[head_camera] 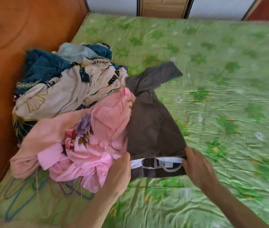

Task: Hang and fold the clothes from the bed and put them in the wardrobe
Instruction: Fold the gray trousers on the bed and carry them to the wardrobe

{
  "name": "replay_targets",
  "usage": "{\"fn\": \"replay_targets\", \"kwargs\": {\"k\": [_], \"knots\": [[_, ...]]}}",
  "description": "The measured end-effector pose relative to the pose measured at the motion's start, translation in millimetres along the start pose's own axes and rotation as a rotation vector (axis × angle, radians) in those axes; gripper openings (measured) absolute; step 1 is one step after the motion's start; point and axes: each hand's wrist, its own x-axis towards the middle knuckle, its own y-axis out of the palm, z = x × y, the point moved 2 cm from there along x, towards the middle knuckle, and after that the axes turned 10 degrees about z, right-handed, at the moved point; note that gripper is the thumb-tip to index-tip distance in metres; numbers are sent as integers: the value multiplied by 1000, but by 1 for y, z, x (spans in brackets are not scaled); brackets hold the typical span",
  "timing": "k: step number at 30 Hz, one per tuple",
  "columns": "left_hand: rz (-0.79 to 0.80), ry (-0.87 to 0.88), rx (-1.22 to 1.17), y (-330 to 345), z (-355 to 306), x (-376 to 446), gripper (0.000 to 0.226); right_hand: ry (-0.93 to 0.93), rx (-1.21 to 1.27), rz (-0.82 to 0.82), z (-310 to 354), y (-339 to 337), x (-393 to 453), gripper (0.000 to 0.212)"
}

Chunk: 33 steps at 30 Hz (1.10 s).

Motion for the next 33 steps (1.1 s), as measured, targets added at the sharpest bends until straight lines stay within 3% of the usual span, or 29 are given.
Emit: {"fn": "replay_targets", "kwargs": {"k": [2, 5, 8, 12, 15, 17, 19, 21, 27, 29, 31, 33], "knots": [[0, 90, -29, -25, -27, -10, 10, -9, -31, 11, -12, -40, -19, 22], [-50, 274, 41, -64, -67, -17, 29, 10, -49, 74, -28, -95, -40, 22], [24, 386, 113, -97, -93, -20, 28, 63, -46, 15, -43, -143, -61, 21], [106, 283, 175, -130, -104, -25, 46, 149, 49, -162, -64, -200, -87, 32], [69, 135, 260, -150, -108, -26, 33, 172, 9, -217, -82, -238, -103, 34], [76, -6, 260, -164, -114, -24, 25, 220, -39, -166, -92, -262, -109, 37], [106, -147, -1, -179, -126, -20, 24, 294, -1, -58, -102, -286, -112, 43], [148, -196, -430, -194, -146, -17, 25, 252, 244, 29, -107, -309, -113, 50], [172, -77, -1450, -249, -202, -11, 29, 123, 772, 67, -132, -358, -109, 33], [139, -30, -1587, -266, -212, -11, 32, 39, 831, 132, -140, -377, -111, 31], [83, 48, -1665, -284, -224, -9, 35, -28, 798, 172, -147, -396, -112, 51], [-8, 66, -1583, -305, -242, -5, 32, -93, 688, 55, -148, -419, -113, 44]]}}
